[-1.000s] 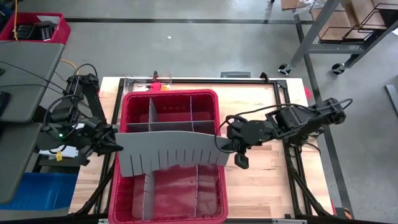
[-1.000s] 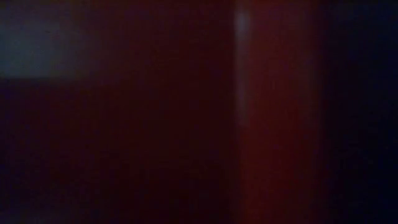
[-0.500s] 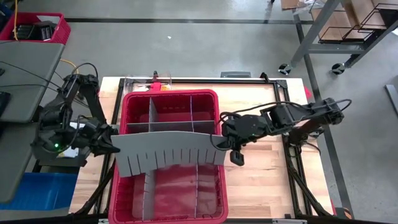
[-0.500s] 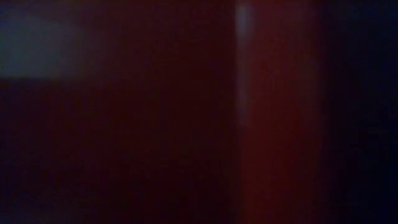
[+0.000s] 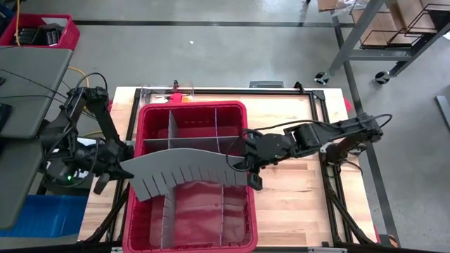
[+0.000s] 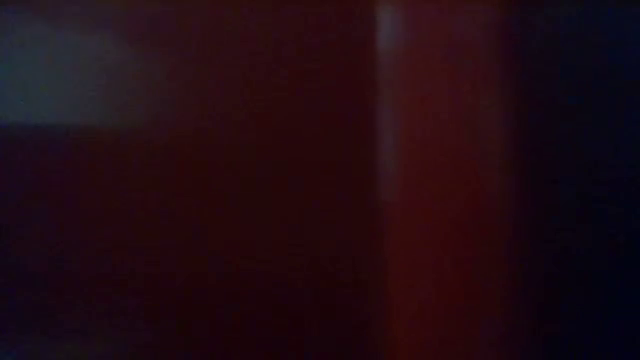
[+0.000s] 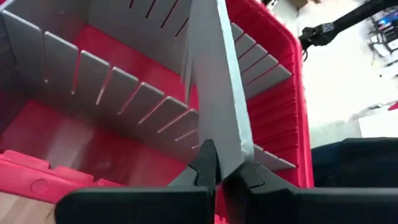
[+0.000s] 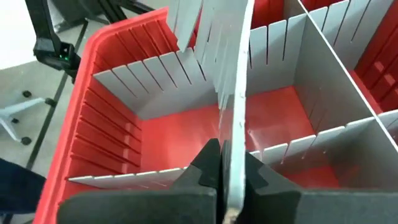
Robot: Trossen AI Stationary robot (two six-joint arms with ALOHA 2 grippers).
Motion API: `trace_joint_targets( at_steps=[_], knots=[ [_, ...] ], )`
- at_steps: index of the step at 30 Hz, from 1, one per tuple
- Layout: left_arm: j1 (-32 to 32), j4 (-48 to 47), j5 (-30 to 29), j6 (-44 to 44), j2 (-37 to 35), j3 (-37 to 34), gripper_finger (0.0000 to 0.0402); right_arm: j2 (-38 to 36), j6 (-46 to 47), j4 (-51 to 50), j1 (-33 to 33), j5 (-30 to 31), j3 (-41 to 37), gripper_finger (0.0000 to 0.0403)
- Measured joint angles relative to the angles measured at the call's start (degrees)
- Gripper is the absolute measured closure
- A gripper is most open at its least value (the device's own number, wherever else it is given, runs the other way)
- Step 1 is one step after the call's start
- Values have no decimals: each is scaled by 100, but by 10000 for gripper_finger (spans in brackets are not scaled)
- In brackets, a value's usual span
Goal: Sort blocks
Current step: Assemble the bin divider into the red bin
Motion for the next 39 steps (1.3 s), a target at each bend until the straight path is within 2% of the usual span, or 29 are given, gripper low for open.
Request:
trace_joint_targets(
  at_steps=[10, 15, 21, 39],
  knots=[
    [9, -167, 50, 61, -128, 2, 401, -7, -66, -72, 168, 50, 0, 403],
    [22, -311, -42, 253, -107, 247, 401, -3, -75, -151, 333, 58, 0, 403],
    [26, -349, -140, 329, 10, 434, 401, 2, -297, -297, 455, 456, 0, 403],
    [22, -315, -289, -102, 422, 525, 401, -16, -636, -111, 413, 699, 0, 403]
  ],
)
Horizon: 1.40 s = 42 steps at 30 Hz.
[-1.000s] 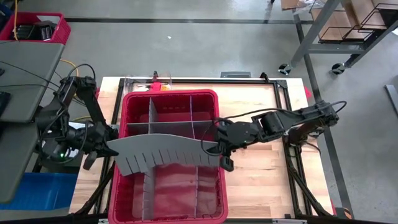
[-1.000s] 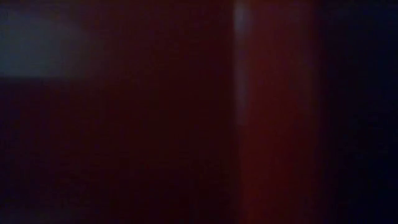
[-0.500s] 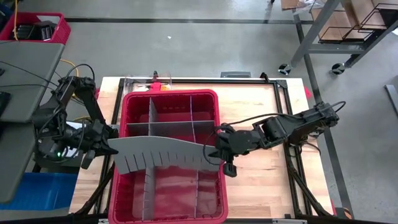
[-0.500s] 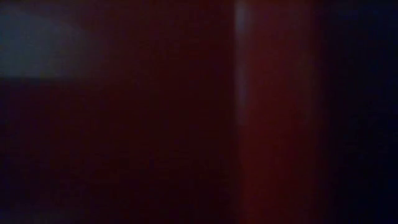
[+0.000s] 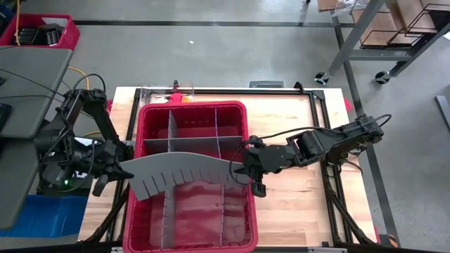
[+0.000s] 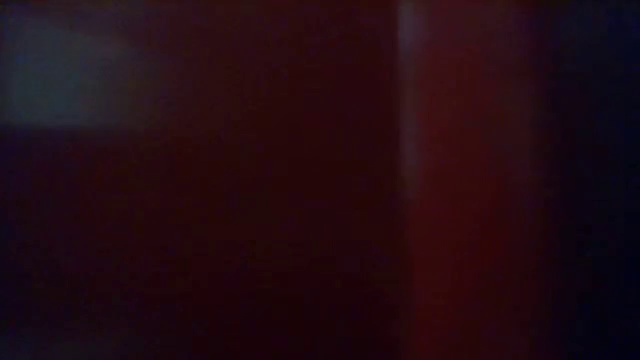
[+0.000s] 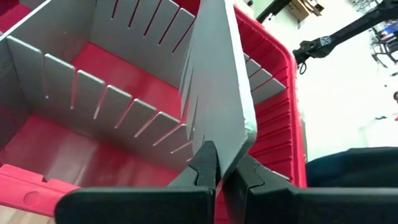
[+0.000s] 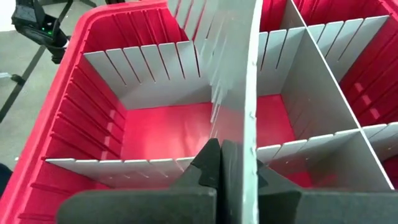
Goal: Sort blocks
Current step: Assemble the bin divider into the red bin
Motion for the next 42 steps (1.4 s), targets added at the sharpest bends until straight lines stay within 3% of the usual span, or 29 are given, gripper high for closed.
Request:
trace_joint_targets(
  at_steps=[33, 42],
  knots=[
    [2, -561, 399, -154, 236, 421, 401, 142, -289, -34, 35, 119, 2, 403],
    [11, -560, 183, -33, 308, 448, 401, 136, -203, -393, 35, 55, 0, 403]
  ],
)
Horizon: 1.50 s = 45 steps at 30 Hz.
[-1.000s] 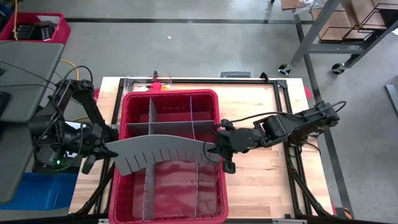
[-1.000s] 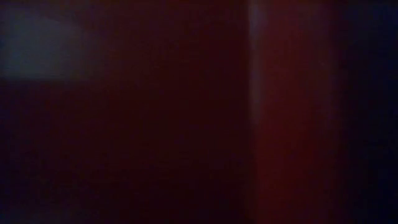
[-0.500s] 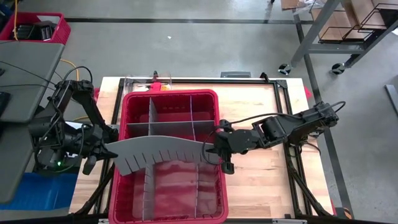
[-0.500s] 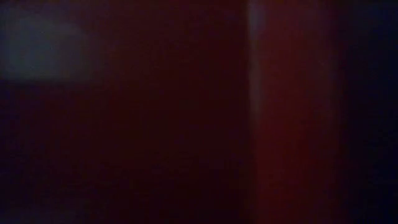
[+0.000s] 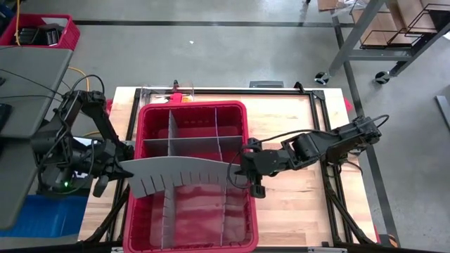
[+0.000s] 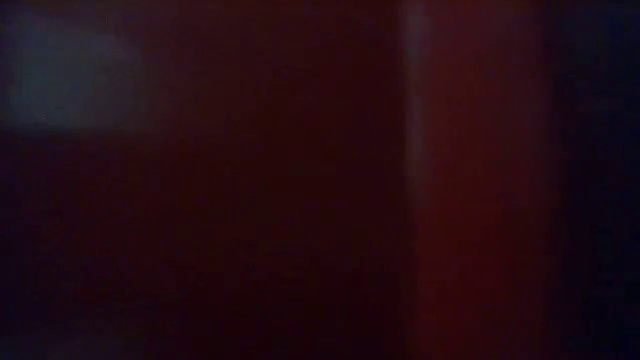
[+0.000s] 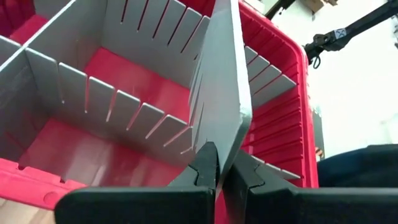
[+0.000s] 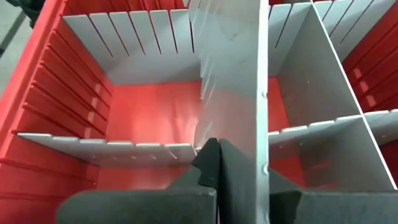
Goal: Sort blocks
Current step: Assemble the bin divider into the red bin
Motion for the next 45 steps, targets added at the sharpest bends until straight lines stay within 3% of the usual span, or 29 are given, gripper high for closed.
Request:
trace_joint_targets(
  at_steps=[20, 45],
  knots=[
    [-2, 423, -535, 138, 106, 0, 401, -405, 32, 123, -7, -149, 6, 403],
    [0, 323, -498, -291, 415, 0, 401, -339, 261, -59, -33, -144, 6, 403]
  ],
)
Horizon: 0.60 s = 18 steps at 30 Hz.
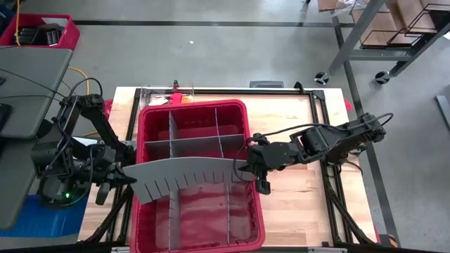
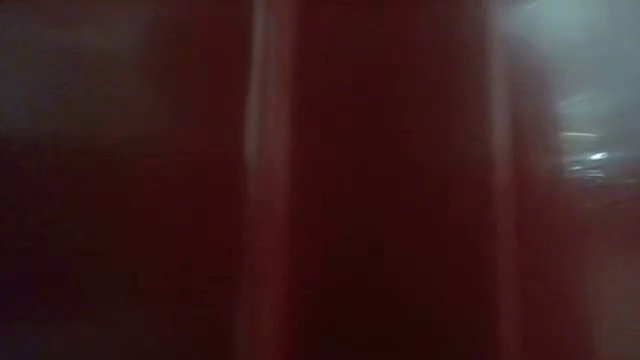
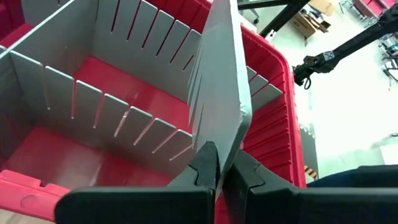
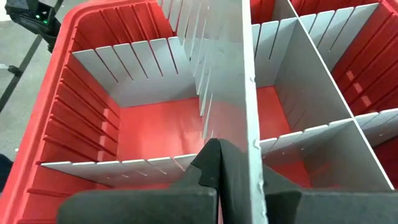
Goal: Sort blocks
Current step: Assemble the bin divider into the red bin
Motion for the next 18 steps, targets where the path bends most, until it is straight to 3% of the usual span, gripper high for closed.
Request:
trace_joint_targets(
  at_steps=[18],
  knots=[
    [-2, -91, 82, -17, -8, -2, 401, 7, 66, 93, 39, -100, -7, 403]
  ],
)
